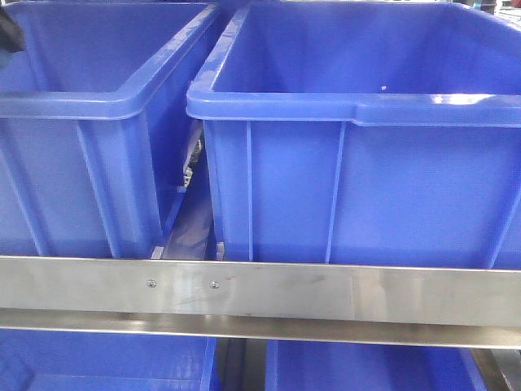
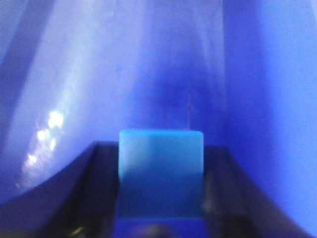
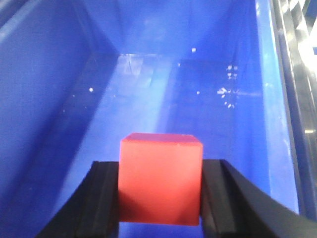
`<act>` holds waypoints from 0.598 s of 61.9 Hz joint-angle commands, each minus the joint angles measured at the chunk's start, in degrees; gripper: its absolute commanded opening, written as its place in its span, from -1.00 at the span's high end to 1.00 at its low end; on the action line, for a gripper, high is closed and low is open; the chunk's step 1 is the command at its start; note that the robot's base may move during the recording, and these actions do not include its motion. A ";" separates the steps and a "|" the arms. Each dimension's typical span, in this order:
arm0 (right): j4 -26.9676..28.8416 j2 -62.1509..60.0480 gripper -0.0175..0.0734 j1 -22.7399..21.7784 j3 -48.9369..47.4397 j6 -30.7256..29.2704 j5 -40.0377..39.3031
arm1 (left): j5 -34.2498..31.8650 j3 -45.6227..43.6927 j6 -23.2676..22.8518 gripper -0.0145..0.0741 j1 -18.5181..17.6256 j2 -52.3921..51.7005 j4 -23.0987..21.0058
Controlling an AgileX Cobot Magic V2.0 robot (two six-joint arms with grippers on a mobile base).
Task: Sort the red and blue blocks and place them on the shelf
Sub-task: 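Lower the blue cube into a blue bin with the left gripper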
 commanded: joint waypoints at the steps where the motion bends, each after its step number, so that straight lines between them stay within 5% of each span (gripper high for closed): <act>1: -1.76 -0.85 -0.27 0.08 -2.24 -0.67 -6.21 | -4.77 -2.16 -0.15 -0.70 0.19 -1.32 0.92; 8: -4.09 -0.85 -0.77 0.08 -2.24 -0.67 -6.48 | -4.37 -2.16 -0.15 -0.77 0.19 -1.32 0.92; 37: -4.65 -0.85 -0.69 0.08 -2.24 -0.67 -6.61 | -4.26 -2.16 -0.15 -0.77 0.19 -1.32 0.92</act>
